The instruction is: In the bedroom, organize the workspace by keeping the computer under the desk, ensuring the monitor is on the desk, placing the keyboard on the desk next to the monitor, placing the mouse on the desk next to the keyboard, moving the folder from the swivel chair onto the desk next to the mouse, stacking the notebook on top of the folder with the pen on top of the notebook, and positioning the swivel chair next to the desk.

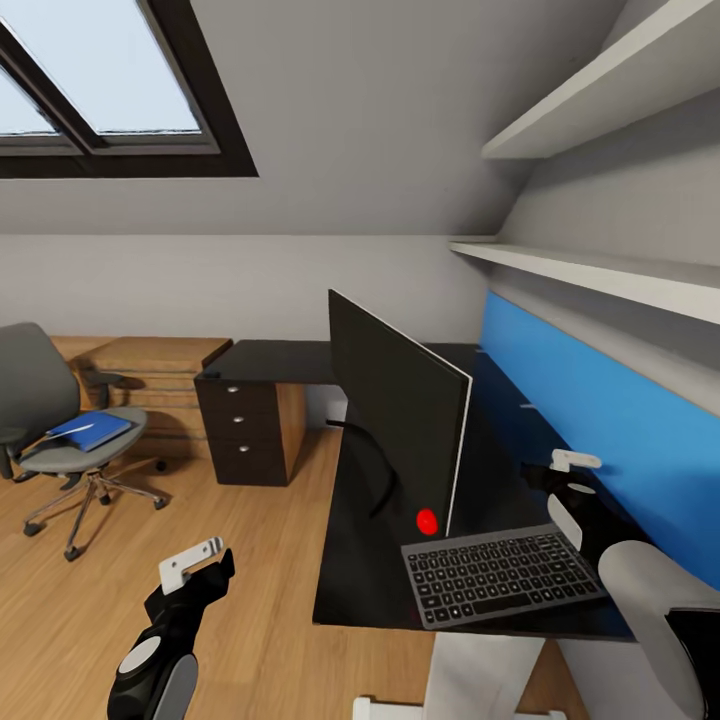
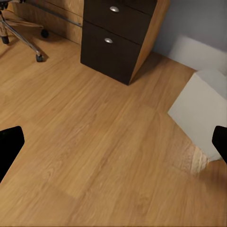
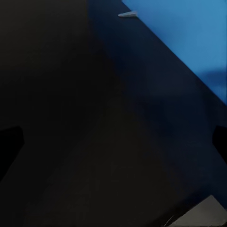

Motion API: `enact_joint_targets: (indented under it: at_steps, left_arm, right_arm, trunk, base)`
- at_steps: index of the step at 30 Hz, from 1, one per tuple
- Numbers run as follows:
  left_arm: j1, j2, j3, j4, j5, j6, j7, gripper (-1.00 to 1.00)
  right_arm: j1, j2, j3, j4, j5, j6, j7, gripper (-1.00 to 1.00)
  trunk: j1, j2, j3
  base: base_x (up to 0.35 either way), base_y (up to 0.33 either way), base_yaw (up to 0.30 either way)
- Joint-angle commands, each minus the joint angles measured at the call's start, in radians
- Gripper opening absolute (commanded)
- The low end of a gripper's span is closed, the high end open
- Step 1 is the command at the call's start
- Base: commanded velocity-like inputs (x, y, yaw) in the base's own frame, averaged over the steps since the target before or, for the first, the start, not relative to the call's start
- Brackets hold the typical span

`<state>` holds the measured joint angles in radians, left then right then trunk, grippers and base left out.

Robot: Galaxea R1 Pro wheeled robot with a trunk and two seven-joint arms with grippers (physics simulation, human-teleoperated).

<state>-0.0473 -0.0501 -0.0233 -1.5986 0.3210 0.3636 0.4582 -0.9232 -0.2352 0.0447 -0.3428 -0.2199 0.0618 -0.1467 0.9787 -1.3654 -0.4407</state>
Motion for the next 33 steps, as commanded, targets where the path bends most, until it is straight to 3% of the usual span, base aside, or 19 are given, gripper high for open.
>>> enact_joint_targets:
  at_steps: [1, 15, 22, 33]
  left_arm:
    - [-0.001, 0.0, -0.001, -0.001, 0.009, 0.003, 0.008, 1.0]
    - [-0.002, -0.002, -0.002, -0.016, 0.012, 0.002, 0.008, 1.0]
    - [-0.001, -0.004, -0.002, -0.02, 0.012, 0.0, 0.008, 1.0]
    - [-0.001, -0.004, -0.001, -0.02, 0.012, 0.0, 0.009, 1.0]
  right_arm:
    - [0.0, -0.001, 0.005, -0.002, -0.008, 0.006, -0.005, 1.0]
    - [0.0, -0.001, 0.005, 0.0, -0.006, 0.007, -0.007, 1.0]
    - [0.0, -0.001, 0.005, 0.032, -0.006, 0.06, -0.029, 1.0]
    - [0.0, 0.0, 0.002, 0.037, -0.006, 0.074, -0.038, 1.0]
  trunk:
    - [0.0, -0.001, -0.001]
    - [0.0, -0.001, -0.001]
    - [0.027, -0.05, -0.023]
    - [0.069, -0.127, -0.058]
  base:
    - [0.094, 0.0, 0.0]
    - [0.015, 0.0, 0.0]
    - [0.0, 0.0, 0.0]
    - [0.0, 0.0, 0.0]
